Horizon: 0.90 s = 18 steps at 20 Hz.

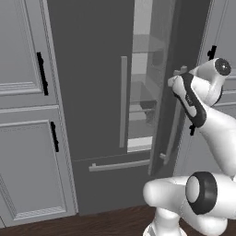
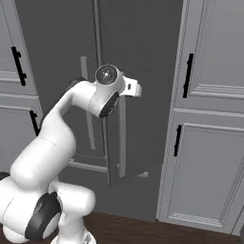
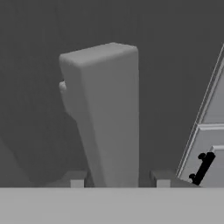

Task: Take the strawberry from the fridge and place it on top of the pancake, located on the dining counter.

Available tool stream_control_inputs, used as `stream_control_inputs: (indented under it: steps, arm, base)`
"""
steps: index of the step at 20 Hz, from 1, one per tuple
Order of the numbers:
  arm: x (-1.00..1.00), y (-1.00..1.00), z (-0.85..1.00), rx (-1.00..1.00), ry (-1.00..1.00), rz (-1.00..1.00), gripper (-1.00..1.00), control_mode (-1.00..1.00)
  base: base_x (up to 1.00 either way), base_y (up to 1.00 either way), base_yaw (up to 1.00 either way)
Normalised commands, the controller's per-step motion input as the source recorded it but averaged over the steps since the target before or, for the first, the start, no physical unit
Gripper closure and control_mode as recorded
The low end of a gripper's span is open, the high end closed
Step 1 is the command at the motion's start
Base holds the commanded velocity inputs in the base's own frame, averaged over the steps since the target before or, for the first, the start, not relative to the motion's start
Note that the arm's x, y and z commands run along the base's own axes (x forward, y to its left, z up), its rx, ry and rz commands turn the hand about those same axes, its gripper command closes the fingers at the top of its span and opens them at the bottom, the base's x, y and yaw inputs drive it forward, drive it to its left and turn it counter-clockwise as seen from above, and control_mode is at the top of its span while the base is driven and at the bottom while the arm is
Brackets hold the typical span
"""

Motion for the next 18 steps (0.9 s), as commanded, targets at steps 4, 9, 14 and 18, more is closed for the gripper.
stream_control_inputs:
  steps: [4,9,14,18]
  arm:
    - [-1.00,-0.94,0.00,0.14,0.11,0.00,-1.00,-1.00]
    - [-1.00,-0.89,0.03,0.12,0.05,-0.02,-1.00,-1.00]
    - [-0.90,0.03,0.23,-0.04,0.12,-0.17,-1.00,-1.00]
    - [-0.08,0.99,0.05,-0.40,0.51,-0.14,-1.00,-1.00]
  base:
    - [0.00,0.00,0.00]
    - [0.00,0.00,0.00]
    - [0.00,0.00,0.00]
    - [0.00,0.00,0.00]
